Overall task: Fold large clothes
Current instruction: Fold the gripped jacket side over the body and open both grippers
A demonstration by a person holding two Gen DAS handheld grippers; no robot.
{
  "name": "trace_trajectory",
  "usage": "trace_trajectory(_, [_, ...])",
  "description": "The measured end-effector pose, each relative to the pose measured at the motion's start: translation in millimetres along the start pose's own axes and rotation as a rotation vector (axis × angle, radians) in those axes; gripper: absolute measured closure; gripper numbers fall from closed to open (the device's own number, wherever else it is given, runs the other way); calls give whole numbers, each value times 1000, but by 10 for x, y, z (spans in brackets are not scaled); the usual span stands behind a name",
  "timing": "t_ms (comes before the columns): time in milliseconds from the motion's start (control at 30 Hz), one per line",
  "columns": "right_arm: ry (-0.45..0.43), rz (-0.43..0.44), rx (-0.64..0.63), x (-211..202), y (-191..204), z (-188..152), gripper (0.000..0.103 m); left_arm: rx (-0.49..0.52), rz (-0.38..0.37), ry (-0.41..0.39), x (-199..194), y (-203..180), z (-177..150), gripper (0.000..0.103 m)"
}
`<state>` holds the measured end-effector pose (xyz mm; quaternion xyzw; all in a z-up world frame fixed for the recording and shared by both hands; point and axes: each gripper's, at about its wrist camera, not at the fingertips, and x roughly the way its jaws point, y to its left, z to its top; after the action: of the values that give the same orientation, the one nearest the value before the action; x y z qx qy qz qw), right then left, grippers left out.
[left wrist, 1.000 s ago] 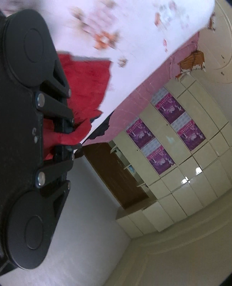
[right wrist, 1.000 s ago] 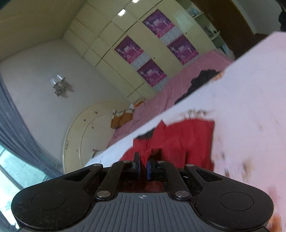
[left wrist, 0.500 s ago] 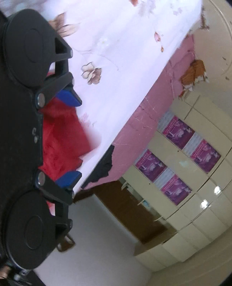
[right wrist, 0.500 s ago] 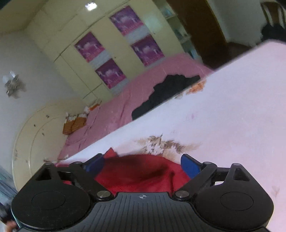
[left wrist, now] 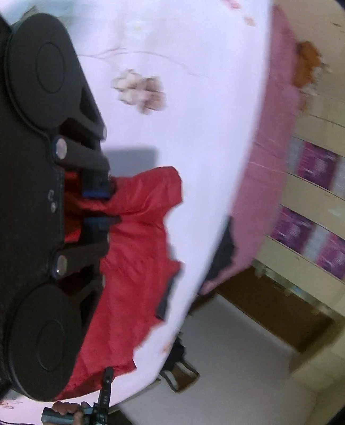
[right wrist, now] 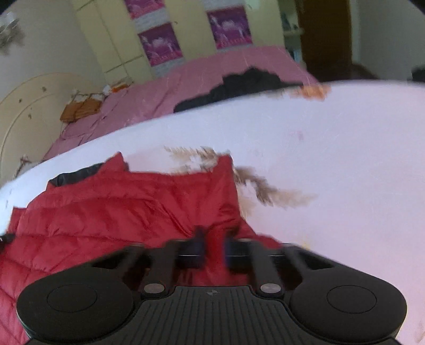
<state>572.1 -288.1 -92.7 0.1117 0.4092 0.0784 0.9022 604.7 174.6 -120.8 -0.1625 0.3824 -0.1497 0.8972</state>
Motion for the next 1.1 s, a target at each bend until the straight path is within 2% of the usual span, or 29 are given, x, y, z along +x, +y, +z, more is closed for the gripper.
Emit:
trace_trajectory(100, [-128,18,-62,-244,97,85,100,25,-46,-133,-245,-112,80,98])
trace_trajectory(200, [-198,13,-94,-292,140,191,100,47,-41,-192,-240,-210,195,98])
trace_trajectory(300, [-159,-35,-96,-53,112,231,100,37,13,-141,67,-208,268,98])
trace_trajectory(433, [27,-126,-28,477,-81,73,99,13,102,1,515,-58,153,98])
trace_trajectory(467, [38,-127,-15,538,-122,15,100,25,116,18,570,-39,95,97])
trace_trajectory(533, [24,-125,5,534,-141,-12,100,33,131,2,533,-29,49,96])
trace_trajectory(567, [28,-129,12,533,-142,-5,99,36,138,3,505,-46,41,92])
trace_trajectory(633, [34,-135,21,492,-146,31,97,56,191,2,475,-119,75,72])
trace_trajectory(667, [12,-156,12,410,-125,53,63,79,239,-18,369,-178,75,51])
trace_trajectory(700, [-38,-177,-6,270,-94,70,39,111,262,-66,256,-287,54,37])
trace_trajectory(733, [-126,-160,-19,19,-21,30,24,131,265,-108,63,-385,26,36])
trace_trajectory(767, [-145,-123,-27,-126,37,0,25,138,247,-130,-124,-513,-27,37])
trace_trajectory(800, [-141,-84,-61,-252,153,-54,31,140,221,-123,-231,-651,-86,39])
trace_trajectory(833, [-144,-49,-98,-343,269,-116,49,162,171,-115,-330,-855,-182,40])
trace_trajectory(900, [-121,62,-159,-467,590,-312,53,221,111,-101,-401,-1272,-408,40])
trace_trajectory(967, [-82,149,-204,-458,906,-506,57,234,29,-67,-341,-1644,-664,37])
trace_trajectory(1033, [-42,178,-273,-340,1186,-700,57,296,37,-33,-194,-1894,-886,37])
trace_trajectory(1100, [-10,156,-298,-211,1266,-815,57,350,100,-37,-117,-1940,-1058,37])
